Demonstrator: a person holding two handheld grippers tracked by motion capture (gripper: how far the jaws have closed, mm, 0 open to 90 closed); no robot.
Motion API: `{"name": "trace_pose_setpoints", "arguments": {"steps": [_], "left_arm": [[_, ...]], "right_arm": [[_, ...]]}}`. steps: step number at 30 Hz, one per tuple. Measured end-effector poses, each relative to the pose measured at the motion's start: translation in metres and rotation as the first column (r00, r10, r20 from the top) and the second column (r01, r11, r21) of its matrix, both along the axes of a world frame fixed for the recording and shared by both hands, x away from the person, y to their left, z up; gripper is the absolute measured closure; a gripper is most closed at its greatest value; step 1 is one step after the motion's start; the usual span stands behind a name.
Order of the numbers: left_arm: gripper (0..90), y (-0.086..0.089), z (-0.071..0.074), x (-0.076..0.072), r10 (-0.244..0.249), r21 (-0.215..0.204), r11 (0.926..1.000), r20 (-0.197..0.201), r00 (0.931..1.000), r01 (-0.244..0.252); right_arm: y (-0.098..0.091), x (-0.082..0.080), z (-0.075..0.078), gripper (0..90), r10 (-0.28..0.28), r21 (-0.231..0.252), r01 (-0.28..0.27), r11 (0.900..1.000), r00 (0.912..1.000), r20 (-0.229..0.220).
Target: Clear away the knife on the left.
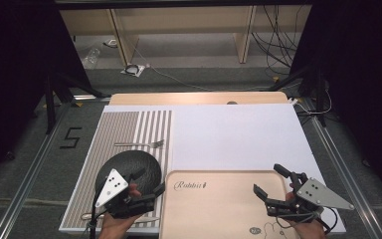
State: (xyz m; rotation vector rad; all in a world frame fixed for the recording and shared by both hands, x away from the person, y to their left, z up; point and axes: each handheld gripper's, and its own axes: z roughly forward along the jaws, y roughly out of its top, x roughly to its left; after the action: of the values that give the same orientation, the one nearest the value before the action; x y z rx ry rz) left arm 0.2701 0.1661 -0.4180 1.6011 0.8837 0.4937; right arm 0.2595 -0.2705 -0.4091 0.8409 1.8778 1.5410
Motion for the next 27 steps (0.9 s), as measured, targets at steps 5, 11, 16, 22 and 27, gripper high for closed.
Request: {"name": "trace_pose_setpoints", "arguments": {"steps": [5, 11, 16, 22, 27], "left_arm": [[17.9, 0.000, 0.000, 0.000, 0.000, 0.000, 1.0000, -0.002, 1.0000, 0.000], [17.9, 0.001, 0.001, 0.000, 0.010, 0.019, 0.9998, 0.005, 0.9999, -0.010], [18.0, 0.003, 0.002, 0.000, 0.013, 0.027, 0.9996, -0.002, 0.9999, -0.013], [18.0, 0.008, 0.010, 0.001, -0.004, 0.031, 0.9995, -0.041, 0.9991, 0.005], [19.9, 0.012, 0.016, 0.002, -0.015, 0.061, 0.9980, -0.062, 0.9979, 0.019]], "right_arm": [[0.000, 0.000, 0.000, 14.9, 0.000, 0.002, 0.000, 1.0000, 1.0000, 0.003], [0.000, -0.001, 0.000, 14.9, 0.001, 0.003, -0.001, 1.0000, 1.0000, 0.004], [0.000, -0.001, 0.001, 15.0, -0.003, 0.006, 0.002, 1.0000, 1.0000, 0.005], [0.000, -0.002, 0.001, 15.2, -0.008, 0.009, 0.008, 0.9999, 0.9999, 0.008], [0.001, -0.001, 0.000, 15.2, -0.003, 0.000, 0.003, 1.0000, 0.9999, 0.010]]}}
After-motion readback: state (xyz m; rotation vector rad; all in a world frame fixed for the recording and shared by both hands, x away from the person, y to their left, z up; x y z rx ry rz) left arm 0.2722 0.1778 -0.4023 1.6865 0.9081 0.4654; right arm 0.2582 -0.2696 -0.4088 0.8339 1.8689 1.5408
